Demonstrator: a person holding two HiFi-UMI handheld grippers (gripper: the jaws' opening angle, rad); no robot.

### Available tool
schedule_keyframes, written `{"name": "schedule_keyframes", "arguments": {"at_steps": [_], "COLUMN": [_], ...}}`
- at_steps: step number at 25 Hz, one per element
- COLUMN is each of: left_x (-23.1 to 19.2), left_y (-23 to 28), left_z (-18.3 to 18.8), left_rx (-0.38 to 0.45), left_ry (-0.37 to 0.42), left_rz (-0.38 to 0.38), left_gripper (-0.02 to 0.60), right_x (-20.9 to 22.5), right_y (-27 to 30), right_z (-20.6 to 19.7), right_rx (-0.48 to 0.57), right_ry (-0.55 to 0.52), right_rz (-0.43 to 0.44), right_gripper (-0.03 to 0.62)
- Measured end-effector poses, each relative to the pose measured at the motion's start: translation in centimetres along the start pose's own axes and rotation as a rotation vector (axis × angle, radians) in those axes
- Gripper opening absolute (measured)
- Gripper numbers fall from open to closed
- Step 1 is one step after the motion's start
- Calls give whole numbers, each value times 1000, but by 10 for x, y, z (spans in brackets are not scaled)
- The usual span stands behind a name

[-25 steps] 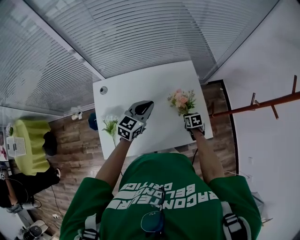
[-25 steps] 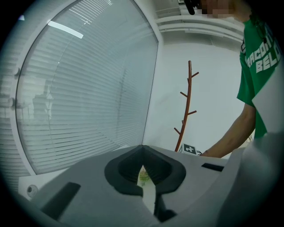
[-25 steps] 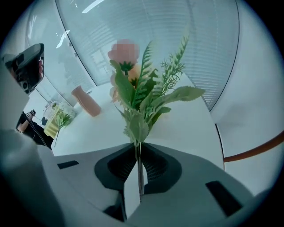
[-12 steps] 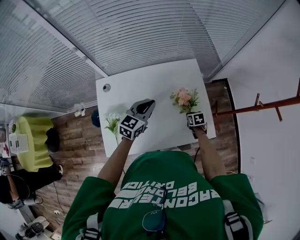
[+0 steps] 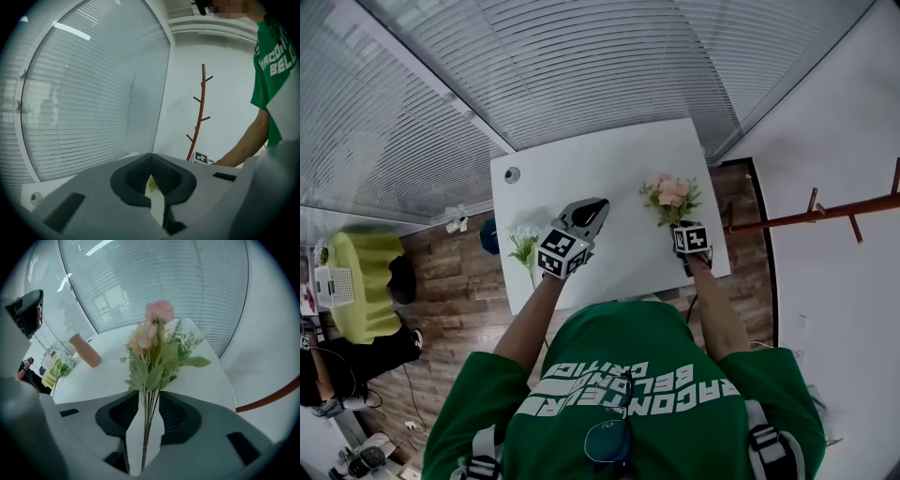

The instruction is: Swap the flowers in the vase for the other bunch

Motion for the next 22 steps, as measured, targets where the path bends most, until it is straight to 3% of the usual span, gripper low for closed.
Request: {"name": "schedule_keyframes", "arguments": {"at_steps": [10, 16, 22], "left_x": [-2, -8, -13], "left_y": [-5, -17, -36], "left_z": [1, 2, -2], "left_rx": [21, 36, 51], "left_ry": [2, -10, -29], "left_rz": [-4, 14, 50], "left_gripper": [8, 8, 8], "right_x": [3, -8, -37], "right_y": [-22, -63, -105], "right_z": [6, 33, 79], "right_rx": [58, 222, 391], "right_ry": [28, 13, -37], "right_rz": [-48, -90, -73], "right_gripper": [152, 152, 150]}}
Point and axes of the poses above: the fingertips, and each gripper's own axes: y forward along the fingers, x to its right, z out of its top, the point moved 6 cm from there along -y, backward along the fingers
